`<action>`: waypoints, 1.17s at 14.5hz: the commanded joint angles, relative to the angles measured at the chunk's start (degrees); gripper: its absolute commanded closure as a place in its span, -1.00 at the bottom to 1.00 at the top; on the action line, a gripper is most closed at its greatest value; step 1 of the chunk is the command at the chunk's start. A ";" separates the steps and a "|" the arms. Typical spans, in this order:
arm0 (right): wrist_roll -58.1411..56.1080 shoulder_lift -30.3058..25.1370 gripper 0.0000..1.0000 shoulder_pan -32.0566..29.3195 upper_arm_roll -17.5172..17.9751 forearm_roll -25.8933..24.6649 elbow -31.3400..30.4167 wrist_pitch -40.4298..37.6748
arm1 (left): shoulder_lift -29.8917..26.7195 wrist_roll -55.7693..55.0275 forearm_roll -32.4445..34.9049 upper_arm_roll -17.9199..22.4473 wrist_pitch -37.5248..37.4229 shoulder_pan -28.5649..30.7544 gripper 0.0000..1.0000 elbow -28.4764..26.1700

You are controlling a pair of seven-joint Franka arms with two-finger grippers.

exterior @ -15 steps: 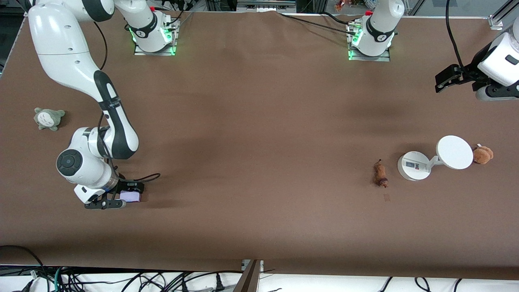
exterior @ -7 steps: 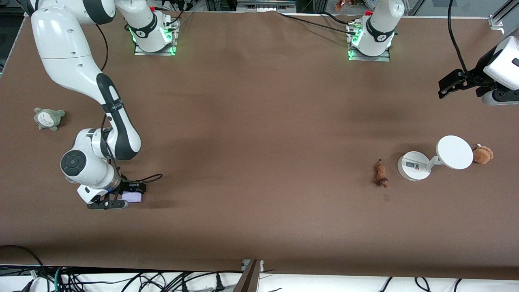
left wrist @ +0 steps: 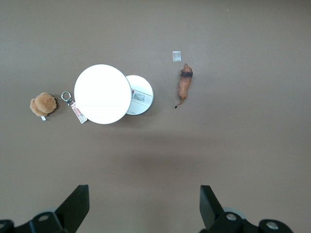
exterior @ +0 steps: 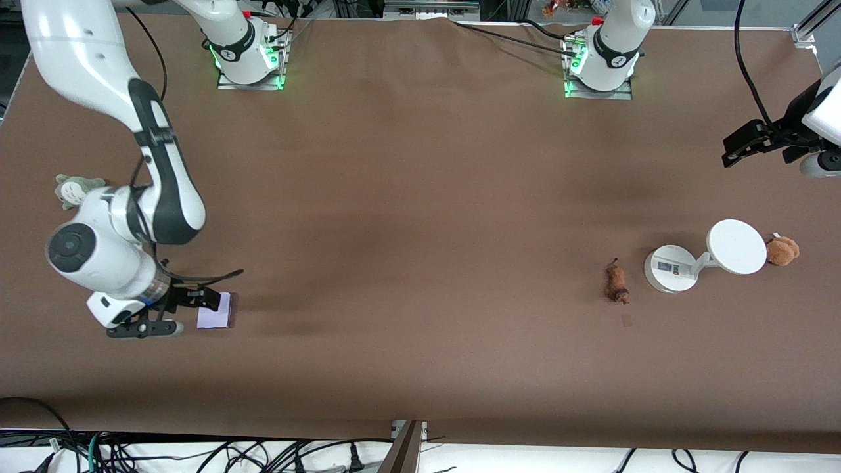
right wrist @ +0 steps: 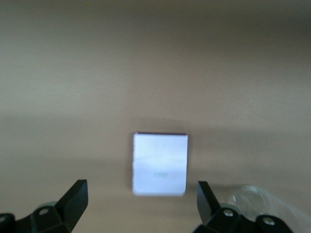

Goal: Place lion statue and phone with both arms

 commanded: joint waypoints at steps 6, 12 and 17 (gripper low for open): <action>6.61 -20.31 -0.99 2.94 0.01 0.48 -1.46 -26.32 | 0.83 -2.87 -2.97 -0.65 -1.62 0.20 -1.00 1.67; 6.17 -28.59 -0.99 2.94 -0.43 -0.93 1.18 -45.68 | 1.00 -2.97 -2.18 -1.35 -1.26 -0.24 -1.00 1.76; 6.08 -28.24 -0.99 2.94 -0.08 -2.16 0.13 -47.63 | 1.09 -2.97 -2.09 -1.35 -1.18 -0.33 -1.00 1.85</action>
